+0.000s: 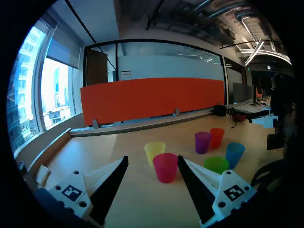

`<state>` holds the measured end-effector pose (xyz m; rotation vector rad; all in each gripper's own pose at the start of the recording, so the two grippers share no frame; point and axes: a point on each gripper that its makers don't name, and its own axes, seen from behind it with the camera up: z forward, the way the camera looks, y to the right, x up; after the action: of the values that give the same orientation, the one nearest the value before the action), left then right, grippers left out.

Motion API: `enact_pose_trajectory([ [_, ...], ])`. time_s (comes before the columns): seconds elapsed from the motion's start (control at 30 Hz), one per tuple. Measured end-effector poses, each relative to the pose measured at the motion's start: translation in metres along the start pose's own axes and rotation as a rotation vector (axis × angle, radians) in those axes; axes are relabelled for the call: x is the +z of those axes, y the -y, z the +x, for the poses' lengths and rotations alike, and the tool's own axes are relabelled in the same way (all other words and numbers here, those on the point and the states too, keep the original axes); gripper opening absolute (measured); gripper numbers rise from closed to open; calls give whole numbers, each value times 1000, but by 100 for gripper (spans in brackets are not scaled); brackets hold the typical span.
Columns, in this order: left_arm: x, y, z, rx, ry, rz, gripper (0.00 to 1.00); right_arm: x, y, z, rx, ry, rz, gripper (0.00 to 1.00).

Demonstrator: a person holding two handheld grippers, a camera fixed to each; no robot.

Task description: Pour water

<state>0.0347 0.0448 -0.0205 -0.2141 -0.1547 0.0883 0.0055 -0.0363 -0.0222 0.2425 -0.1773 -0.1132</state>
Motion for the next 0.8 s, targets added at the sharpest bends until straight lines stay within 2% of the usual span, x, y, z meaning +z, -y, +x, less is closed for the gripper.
enact_pose_trajectory([
  [0.3, -4, 12, 19, -16, -83, 92, 96, 0, -23, 36, 45, -153, -148, 100],
  [0.47, -5, 15, 30, -33, -121, 131, 96, -5, -28, 52, 58, -214, -201, 100],
  [0.6, -5, 18, 35, -43, -144, 149, 96, -7, -29, 58, 57, -245, -230, 100],
  [0.8, -3, 22, 38, -35, -159, 177, 96, -9, -29, 58, 53, -251, -250, 100],
])
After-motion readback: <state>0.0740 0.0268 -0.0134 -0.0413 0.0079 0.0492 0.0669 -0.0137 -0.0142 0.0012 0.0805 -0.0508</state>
